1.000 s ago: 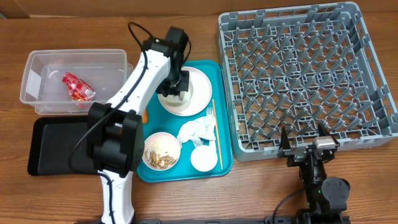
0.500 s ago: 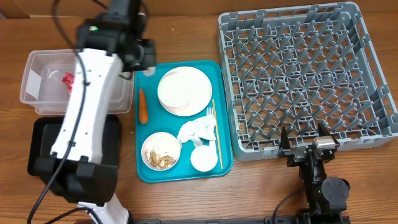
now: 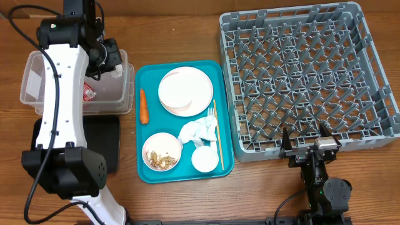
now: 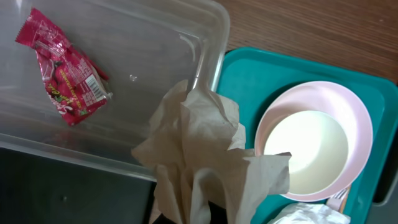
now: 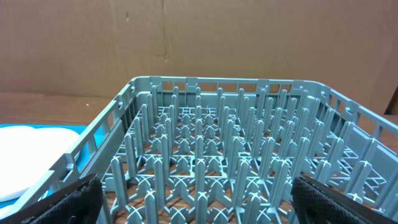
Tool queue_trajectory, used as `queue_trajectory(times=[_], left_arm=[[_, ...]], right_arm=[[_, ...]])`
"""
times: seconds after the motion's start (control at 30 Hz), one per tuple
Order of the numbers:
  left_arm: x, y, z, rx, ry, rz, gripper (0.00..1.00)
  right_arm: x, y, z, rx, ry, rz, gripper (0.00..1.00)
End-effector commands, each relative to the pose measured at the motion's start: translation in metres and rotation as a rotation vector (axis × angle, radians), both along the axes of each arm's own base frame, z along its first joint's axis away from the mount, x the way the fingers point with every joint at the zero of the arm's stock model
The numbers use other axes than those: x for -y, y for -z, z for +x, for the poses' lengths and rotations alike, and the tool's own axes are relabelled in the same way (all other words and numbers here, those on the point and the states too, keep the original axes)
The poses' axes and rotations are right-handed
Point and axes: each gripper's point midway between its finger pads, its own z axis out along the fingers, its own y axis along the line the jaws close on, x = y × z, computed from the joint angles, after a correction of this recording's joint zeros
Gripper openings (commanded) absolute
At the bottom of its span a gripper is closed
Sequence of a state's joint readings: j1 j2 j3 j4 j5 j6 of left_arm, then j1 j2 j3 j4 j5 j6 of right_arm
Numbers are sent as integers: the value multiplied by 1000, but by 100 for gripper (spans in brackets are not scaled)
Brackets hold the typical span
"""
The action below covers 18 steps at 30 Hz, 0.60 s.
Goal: Sort waste into correct bins and load items into the dishwasher
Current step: 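Carry the tissue left and release it into the clear bin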
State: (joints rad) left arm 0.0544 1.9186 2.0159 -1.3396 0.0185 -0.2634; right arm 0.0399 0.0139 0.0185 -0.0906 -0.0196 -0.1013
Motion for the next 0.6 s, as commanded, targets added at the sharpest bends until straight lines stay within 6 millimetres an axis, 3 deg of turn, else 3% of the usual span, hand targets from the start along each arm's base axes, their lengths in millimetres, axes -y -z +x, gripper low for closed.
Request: queue_trajectory(times=[0.0, 0.23, 0.57], left_arm=[[-3, 17, 3, -40, -32, -11, 8], [-6, 51, 14, -102, -39, -14, 7], [-29, 90, 15, -193, -116, -29, 7]], right_arm=[[1, 2, 0, 5, 2, 0, 100], [1, 2, 0, 5, 2, 0, 100], [1, 2, 0, 5, 2, 0, 100]])
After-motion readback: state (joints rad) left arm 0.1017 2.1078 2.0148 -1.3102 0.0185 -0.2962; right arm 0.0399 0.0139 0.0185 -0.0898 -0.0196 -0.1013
